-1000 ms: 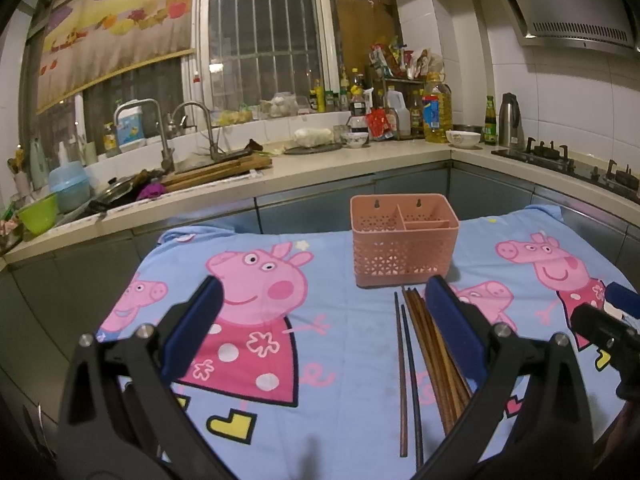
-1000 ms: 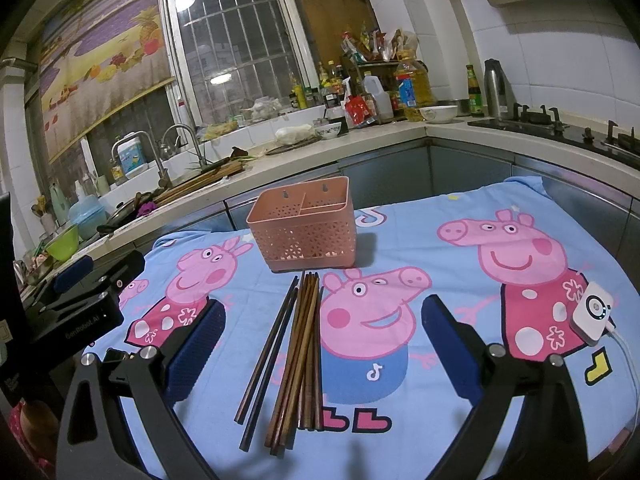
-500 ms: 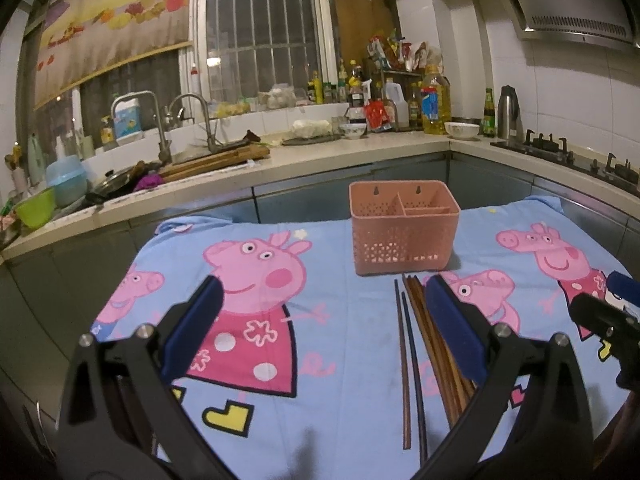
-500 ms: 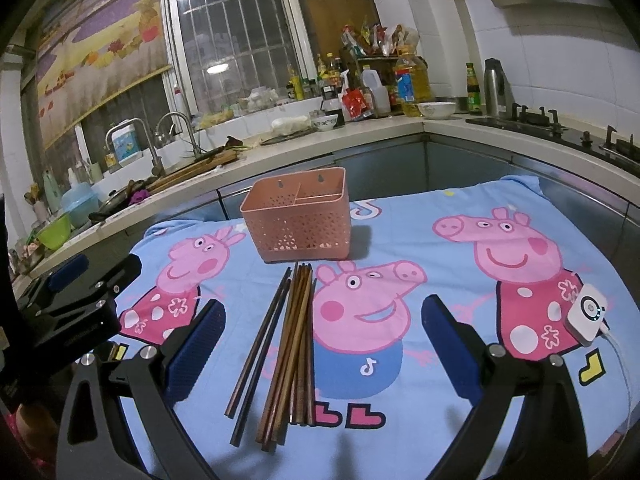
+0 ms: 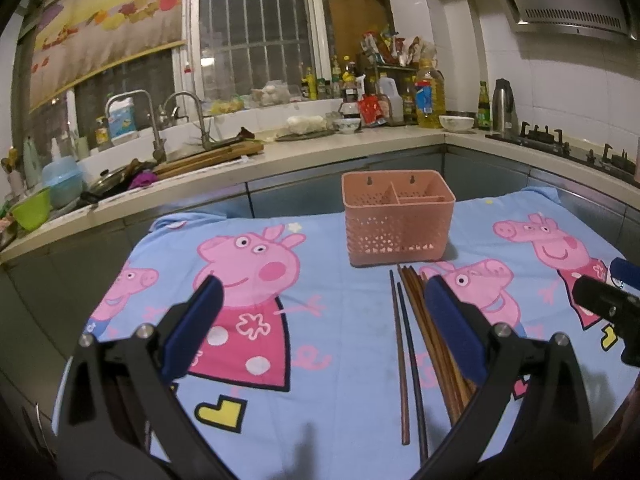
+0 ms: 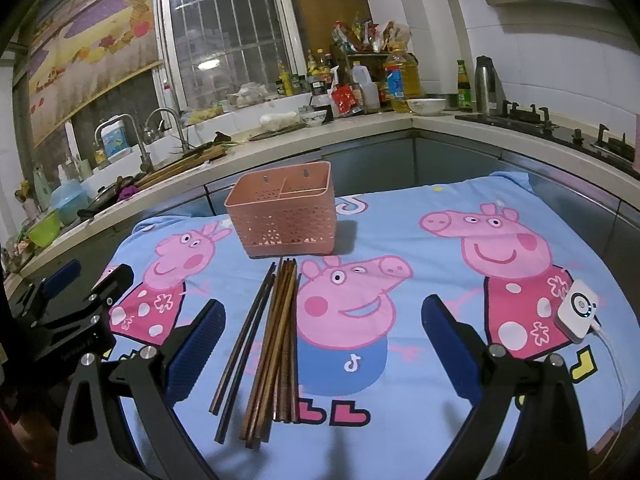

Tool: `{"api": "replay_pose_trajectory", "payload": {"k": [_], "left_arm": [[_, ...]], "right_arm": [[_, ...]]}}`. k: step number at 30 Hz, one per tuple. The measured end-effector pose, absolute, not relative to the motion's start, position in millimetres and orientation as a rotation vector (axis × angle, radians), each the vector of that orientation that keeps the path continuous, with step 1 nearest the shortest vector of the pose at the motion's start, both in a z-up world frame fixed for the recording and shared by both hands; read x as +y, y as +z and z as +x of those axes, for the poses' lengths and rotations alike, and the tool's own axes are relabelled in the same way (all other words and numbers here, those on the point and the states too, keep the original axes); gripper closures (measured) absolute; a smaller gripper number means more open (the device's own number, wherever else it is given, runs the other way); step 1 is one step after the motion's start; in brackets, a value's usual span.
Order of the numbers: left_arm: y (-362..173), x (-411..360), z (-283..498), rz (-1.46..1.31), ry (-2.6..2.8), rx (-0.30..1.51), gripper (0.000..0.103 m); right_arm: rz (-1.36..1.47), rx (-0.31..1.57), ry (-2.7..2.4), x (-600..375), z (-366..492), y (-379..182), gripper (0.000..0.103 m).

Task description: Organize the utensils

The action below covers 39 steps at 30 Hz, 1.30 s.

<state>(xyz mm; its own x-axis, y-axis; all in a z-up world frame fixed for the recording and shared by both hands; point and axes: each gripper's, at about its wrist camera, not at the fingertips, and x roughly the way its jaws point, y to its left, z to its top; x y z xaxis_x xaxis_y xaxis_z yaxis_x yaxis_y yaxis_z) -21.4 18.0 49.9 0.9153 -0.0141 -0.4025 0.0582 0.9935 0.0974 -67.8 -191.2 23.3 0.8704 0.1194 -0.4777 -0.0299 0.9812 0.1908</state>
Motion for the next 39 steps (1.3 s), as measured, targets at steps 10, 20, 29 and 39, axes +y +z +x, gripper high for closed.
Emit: {"api": "replay_pose_trajectory", "payload": {"k": [10,20,29,39], "left_arm": [[42.5,16.5,-16.7,0.079,-0.038,0.463,0.006],[40.2,6.1,-14.3,0.085,-0.045,0.479,0.006],[36.6,1.1,-9.1,0.081,-0.053,0.491,0.006],[31.1,-3.6,-4.4,0.103,-0.058,0.501,0.006]], "right_arm": [[0.175,0.513,0.038,-202.4,-66.8,19.1,0.038],[0.192,0.525,0.016,-216.5,-62.4,11.6,0.038],[0.194,0.543,0.006,-221.3,-55.5,4.6,0.041],[0.191,0.559,-0.003,-224.7,-48.5,-2.1,0.042]]}}
